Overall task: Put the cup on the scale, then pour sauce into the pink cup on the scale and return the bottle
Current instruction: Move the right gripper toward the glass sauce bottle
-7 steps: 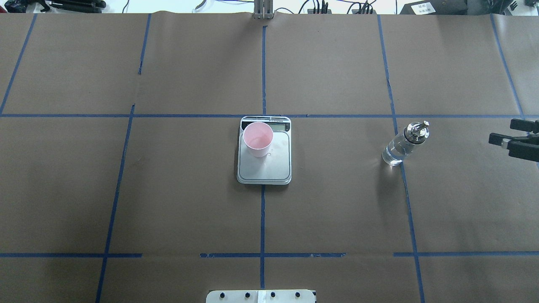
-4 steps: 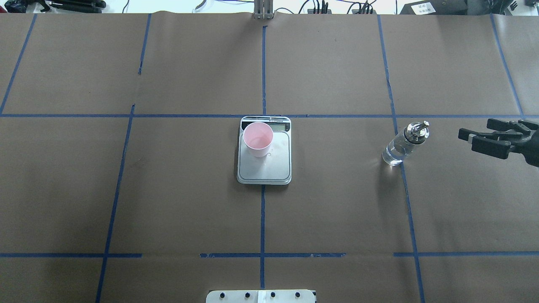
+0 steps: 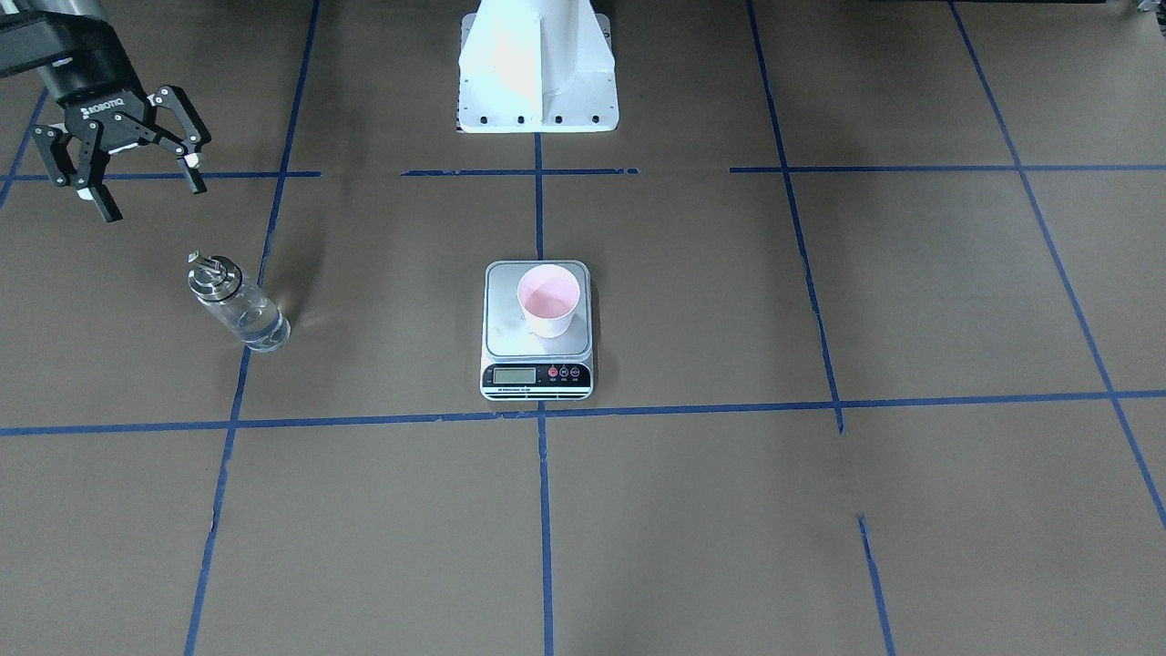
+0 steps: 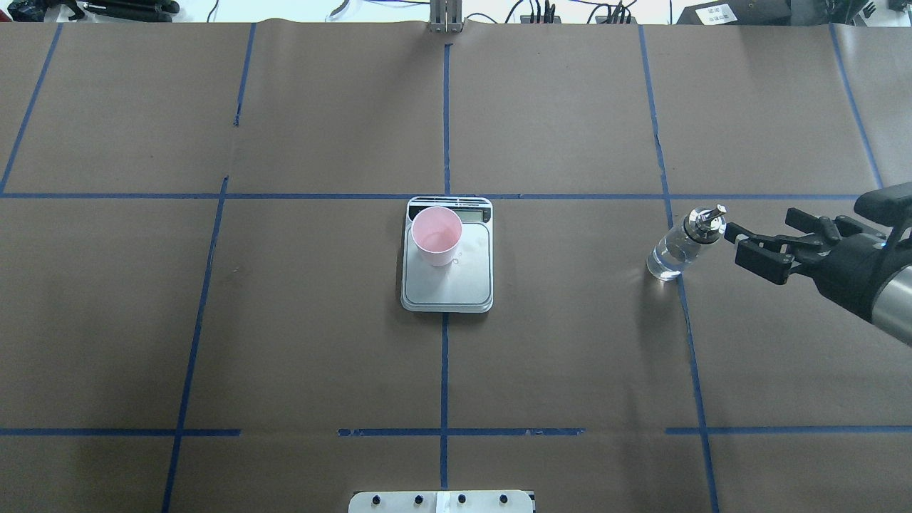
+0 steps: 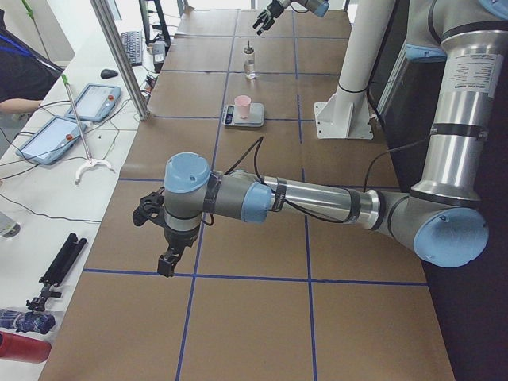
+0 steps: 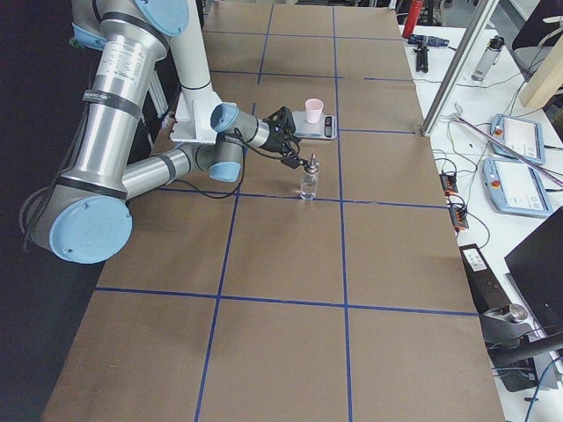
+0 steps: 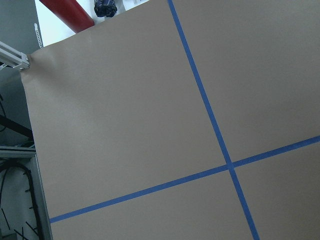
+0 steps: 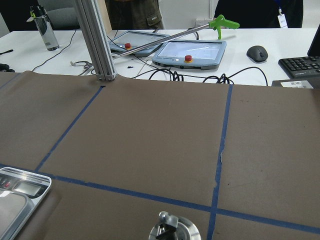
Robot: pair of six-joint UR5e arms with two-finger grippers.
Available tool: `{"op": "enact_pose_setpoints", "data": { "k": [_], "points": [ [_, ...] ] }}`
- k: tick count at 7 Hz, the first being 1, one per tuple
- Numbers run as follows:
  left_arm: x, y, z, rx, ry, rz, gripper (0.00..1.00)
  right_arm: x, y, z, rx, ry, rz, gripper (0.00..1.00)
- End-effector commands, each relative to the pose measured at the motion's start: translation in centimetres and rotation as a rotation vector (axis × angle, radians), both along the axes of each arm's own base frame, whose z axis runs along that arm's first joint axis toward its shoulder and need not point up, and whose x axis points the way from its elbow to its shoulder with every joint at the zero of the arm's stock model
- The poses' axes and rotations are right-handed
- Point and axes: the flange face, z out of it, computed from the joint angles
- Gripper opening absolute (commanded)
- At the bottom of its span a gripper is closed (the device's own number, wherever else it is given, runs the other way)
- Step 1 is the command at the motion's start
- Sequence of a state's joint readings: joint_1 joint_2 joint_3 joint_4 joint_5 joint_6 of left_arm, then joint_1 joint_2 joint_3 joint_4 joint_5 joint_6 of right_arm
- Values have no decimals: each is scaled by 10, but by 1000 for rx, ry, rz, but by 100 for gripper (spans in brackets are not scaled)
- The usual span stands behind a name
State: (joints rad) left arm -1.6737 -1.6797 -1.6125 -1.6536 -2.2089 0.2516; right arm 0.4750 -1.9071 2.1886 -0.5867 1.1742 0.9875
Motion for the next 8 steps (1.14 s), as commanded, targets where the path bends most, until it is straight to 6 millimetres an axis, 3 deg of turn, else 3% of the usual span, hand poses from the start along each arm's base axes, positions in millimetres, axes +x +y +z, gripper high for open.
{"op": "enact_pose_setpoints", "data": {
  "k": [1,3,4,6,8],
  "points": [
    [-1,0,0,0,0,-1,100,-34,22,3,44,31,115,98],
    [0,-1,-1,1,0,0,100,-79,23,41,69,77,194,98],
    [0,-1,0,0,0,0,100,-98,21,49,73,73,221,98],
    [0,-1,0,0,0,0,100,-109,31,58,72,61,244,98],
    [0,-1,0,-1,0,-1,100,-117,35,83,65,59,261,98]
  ]
}}
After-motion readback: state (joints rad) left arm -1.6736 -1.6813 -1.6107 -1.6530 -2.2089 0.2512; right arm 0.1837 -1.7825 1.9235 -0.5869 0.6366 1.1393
